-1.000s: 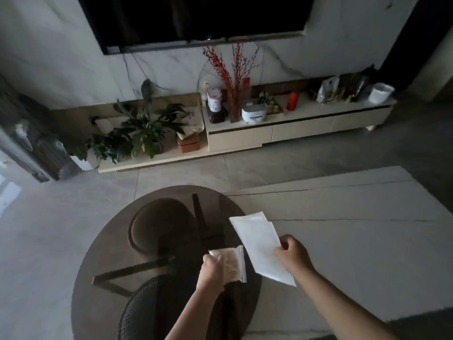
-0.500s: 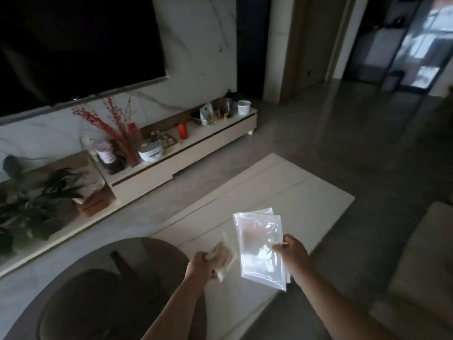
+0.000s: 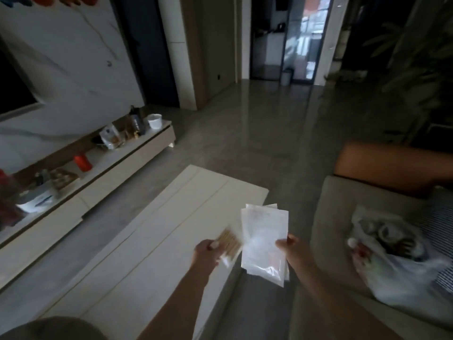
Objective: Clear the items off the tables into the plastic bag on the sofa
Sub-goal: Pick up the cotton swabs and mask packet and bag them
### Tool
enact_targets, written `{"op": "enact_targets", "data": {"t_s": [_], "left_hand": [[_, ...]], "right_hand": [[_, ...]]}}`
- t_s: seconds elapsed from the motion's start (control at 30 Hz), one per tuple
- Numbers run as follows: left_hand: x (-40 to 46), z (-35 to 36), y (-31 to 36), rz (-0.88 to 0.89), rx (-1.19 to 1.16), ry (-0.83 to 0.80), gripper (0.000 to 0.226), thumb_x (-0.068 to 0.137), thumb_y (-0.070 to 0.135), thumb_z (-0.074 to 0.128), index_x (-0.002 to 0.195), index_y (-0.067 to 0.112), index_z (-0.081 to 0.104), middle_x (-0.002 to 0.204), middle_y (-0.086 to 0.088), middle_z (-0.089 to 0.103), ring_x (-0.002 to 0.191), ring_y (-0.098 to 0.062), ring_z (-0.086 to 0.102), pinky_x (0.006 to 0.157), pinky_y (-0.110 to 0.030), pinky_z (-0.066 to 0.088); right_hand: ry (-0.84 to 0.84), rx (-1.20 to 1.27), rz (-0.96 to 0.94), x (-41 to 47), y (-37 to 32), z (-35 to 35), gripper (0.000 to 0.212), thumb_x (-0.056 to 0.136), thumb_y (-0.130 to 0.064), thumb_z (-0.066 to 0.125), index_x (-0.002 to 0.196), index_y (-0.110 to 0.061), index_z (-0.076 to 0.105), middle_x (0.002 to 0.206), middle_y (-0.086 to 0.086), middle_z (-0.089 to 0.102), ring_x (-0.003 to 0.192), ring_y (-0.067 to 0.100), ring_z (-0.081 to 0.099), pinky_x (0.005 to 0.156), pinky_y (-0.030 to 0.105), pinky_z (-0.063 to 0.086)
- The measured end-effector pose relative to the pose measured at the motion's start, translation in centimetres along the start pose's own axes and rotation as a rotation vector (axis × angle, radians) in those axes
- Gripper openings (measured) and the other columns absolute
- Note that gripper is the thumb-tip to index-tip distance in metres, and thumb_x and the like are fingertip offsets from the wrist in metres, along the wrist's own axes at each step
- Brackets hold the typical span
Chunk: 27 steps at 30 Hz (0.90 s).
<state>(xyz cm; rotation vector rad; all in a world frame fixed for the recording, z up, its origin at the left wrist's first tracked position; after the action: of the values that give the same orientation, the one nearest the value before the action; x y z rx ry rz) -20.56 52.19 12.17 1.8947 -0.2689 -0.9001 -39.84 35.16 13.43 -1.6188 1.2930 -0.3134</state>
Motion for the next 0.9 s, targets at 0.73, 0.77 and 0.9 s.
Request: {"op": "enact_targets", "data": {"t_s": [0.73, 0.77, 0.9], "left_hand": [[13.3, 29.7, 16.2, 0.205, 0.379, -0.599, 0.017, 0.091, 0.006, 0.059, 0.108, 0.005, 0.060, 0.091, -0.013, 0.058, 0.062, -0.008, 0.050, 0.052, -0.015, 0.044], [14.0, 31.1, 16.5, 0.204, 0.403, -0.631, 0.014, 0.092, 0.006, 0.058, 0.106, 0.007, 0.060, 0.091, -0.012, 0.058, 0.063, -0.007, 0.050, 0.052, -0.014, 0.043], [15.6, 36.8, 16.7, 0.161, 0.487, -0.698, 0.020, 0.088, 0.006, 0.061, 0.107, 0.001, 0.065, 0.081, -0.010, 0.062, 0.061, -0.012, 0.052, 0.055, -0.023, 0.042]], "right_hand": [[0.594, 0.286, 0.280, 12.4, 7.8, -19.3, 0.011, 0.082, -0.009, 0.067, 0.084, -0.004, 0.057, 0.074, 0.011, 0.057, 0.063, 0.022, 0.053, 0.063, 0.030, 0.042], [0.631, 0.277, 0.296, 12.6, 8.1, -20.0, 0.013, 0.081, -0.008, 0.067, 0.085, -0.001, 0.057, 0.075, 0.014, 0.057, 0.069, 0.025, 0.055, 0.066, 0.033, 0.042], [0.727, 0.255, 0.374, 12.6, 10.1, -22.2, 0.028, 0.083, -0.005, 0.065, 0.108, 0.003, 0.057, 0.097, 0.018, 0.064, 0.089, 0.028, 0.058, 0.080, 0.033, 0.042]]}}
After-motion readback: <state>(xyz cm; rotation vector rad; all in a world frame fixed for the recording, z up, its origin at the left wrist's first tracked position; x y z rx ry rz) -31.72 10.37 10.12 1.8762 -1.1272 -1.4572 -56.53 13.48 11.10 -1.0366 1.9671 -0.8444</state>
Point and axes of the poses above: each hand's wrist, its own x-axis towards the middle knuckle, its own z-axis out of the palm, y = z × x, the point moved 8 cm from there along x, towards the middle knuckle
